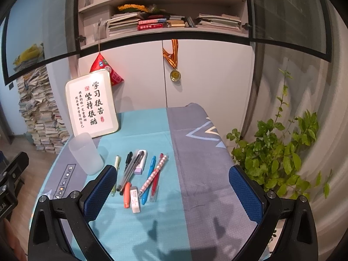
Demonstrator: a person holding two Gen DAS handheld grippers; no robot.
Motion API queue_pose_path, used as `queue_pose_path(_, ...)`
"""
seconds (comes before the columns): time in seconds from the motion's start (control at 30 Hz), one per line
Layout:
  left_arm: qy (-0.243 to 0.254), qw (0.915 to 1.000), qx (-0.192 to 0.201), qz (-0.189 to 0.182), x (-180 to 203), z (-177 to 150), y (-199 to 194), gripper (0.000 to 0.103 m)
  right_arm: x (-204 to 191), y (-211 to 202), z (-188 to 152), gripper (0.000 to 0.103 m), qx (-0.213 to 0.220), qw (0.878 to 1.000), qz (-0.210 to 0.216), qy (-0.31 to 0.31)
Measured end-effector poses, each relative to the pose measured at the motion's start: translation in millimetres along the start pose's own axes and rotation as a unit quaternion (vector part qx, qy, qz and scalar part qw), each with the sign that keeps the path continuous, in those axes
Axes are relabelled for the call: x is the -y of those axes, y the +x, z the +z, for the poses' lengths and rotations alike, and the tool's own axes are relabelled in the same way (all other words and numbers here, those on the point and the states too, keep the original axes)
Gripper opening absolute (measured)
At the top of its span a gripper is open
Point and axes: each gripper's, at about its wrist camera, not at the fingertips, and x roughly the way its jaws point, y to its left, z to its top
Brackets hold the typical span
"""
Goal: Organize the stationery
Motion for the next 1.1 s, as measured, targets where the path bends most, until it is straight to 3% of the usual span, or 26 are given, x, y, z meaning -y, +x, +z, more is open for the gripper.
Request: queue_pose_path(1.1,0.008,0.9999,0.001,-0.012,6.7,1.1,5.3,0.102,1.2,1.0,1.4,0.103,0.002,1.000,-0.003,-0.001)
